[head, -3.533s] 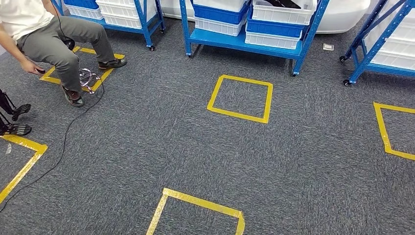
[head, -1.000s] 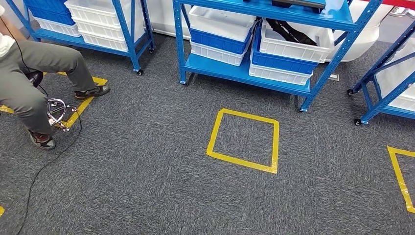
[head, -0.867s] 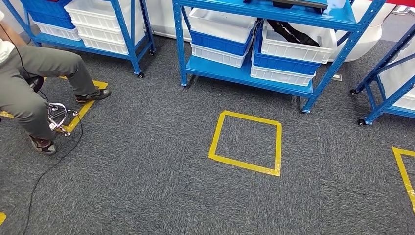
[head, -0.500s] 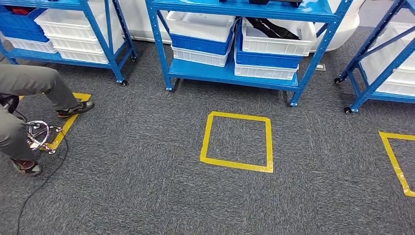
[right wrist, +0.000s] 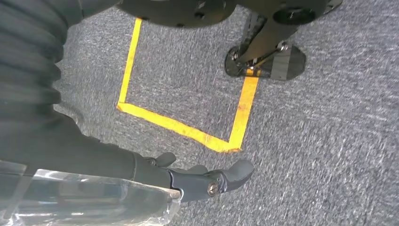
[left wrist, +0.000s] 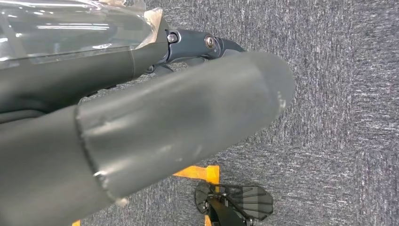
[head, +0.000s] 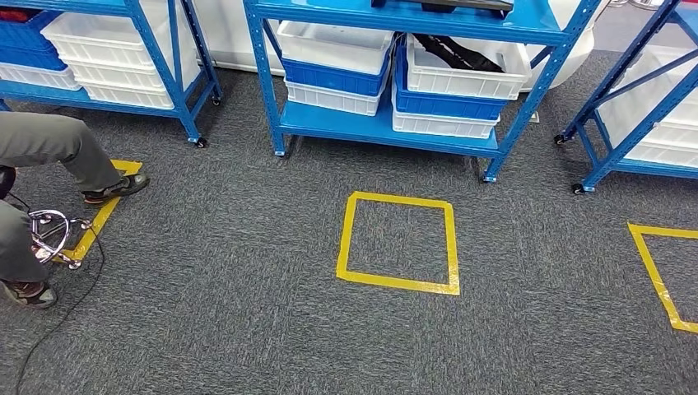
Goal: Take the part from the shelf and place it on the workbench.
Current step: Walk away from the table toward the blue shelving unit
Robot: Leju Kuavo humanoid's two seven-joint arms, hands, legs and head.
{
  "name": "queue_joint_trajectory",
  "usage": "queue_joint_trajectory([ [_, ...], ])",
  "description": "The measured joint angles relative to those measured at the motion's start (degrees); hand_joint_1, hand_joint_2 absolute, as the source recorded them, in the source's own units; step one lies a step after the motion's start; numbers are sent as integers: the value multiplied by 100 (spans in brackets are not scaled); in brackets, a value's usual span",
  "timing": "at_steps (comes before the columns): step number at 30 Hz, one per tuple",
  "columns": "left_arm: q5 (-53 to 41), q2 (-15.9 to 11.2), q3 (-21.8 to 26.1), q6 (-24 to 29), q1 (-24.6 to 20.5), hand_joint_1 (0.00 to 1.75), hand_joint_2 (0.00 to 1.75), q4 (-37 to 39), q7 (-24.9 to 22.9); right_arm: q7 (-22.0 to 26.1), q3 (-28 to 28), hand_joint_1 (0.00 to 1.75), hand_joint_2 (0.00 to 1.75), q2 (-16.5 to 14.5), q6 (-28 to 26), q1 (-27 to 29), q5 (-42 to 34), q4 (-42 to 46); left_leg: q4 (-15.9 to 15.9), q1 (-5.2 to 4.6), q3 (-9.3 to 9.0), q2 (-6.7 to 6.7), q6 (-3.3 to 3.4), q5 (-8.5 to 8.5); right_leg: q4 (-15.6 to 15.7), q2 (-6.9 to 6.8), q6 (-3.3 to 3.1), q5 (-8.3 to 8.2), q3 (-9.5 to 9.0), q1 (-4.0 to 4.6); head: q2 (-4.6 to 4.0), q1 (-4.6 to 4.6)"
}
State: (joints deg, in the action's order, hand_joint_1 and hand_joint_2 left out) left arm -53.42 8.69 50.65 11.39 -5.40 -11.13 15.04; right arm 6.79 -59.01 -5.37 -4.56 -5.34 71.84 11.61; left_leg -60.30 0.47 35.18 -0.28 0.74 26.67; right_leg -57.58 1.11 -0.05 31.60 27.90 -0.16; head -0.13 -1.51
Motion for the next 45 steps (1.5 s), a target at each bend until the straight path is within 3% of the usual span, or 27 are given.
queue_joint_trajectory([
  [6,0,4,8,0,-2,0,0,0,-3,-14,0,0,175,3,3,-1,1,0,-1,-6,-3,0,44,27,56,-1,21,-7,-26,0,0,2],
  [11,0,1,21,-8,-3,0,0,0,-7,-79,0,0,175,2,2,-1,14,0,-4,-11,-9,0,55,33,61,-1,148,-10,-25,-13,0,-1],
  [20,110,-2,77,-101,-4,0,0,0,79,-89,0,0,175,-4,-12,-2,36,0,-8,-16,-32,0,77,47,70,-2,177,-14,-34,-39,0,-3],
  [25,112,-11,108,-93,-6,0,0,0,76,-91,0,0,175,-10,-30,-10,44,1,84,-15,-92,5,164,39,58,-15,244,21,-55,-49,0,-3],
  [27,109,-9,111,-86,-9,0,0,0,67,-95,0,0,175,-8,-40,-19,48,2,196,21,-178,23,224,3,-288,-40,232,183,77,-51,0,9],
  [29,108,-8,117,-83,-11,0,0,0,55,-101,0,0,175,-8,-45,-17,52,1,224,28,-208,38,248,-1,-1041,-52,195,452,498,-69,0,17],
  [31,108,-8,124,-83,-10,0,0,0,48,-106,0,0,175,-7,-46,-1,58,0,224,29,-217,34,239,13,-1540,-53,234,540,858,-86,0,18],
  [32,108,-8,126,-83,-7,0,0,0,44,-107,0,0,175,-5,-47,7,62,0,222,35,-225,28,227,22,-1512,-55,283,463,900,-100,0,18],
  [34,109,-7,128,-81,0,0,0,0,39,-108,0,0,175,0,-48,8,66,1,214,53,-261,16,173,54,-842,-86,416,83,673,-159,0,23],
  [35,109,-8,128,-81,2,0,0,0,37,-108,0,0,175,-3,-48,3,66,0,204,49,-281,13,130,77,-492,-112,449,-97,537,-167,0,31],
  [37,109,-14,128,-79,1,0,0,0,36,-109,0,0,175,-13,-48,-3,67,-2,185,27,-315,10,54,132,-85,-142,389,-310,357,-180,0,34],
  [39,109,-21,129,-73,-1,0,0,0,35,-114,0,0,175,-20,-48,-4,67,-2,181,19,-330,11,133,142,-75,-127,290,-338,325,-178,0,24],
  [41,109,-21,130,-68,-1,0,0,0,35,-119,0,0,175,-20,-49,-4,68,-2,189,28,-338,11,264,120,-73,-119,280,-344,316,-164,0,23],
  [45,109,-16,132,-68,1,0,0,0,39,-121,0,0,175,-20,-49,-6,73,-2,231,47,-369,11,288,110,-78,-113,227,-330,314,-119,0,24],
])
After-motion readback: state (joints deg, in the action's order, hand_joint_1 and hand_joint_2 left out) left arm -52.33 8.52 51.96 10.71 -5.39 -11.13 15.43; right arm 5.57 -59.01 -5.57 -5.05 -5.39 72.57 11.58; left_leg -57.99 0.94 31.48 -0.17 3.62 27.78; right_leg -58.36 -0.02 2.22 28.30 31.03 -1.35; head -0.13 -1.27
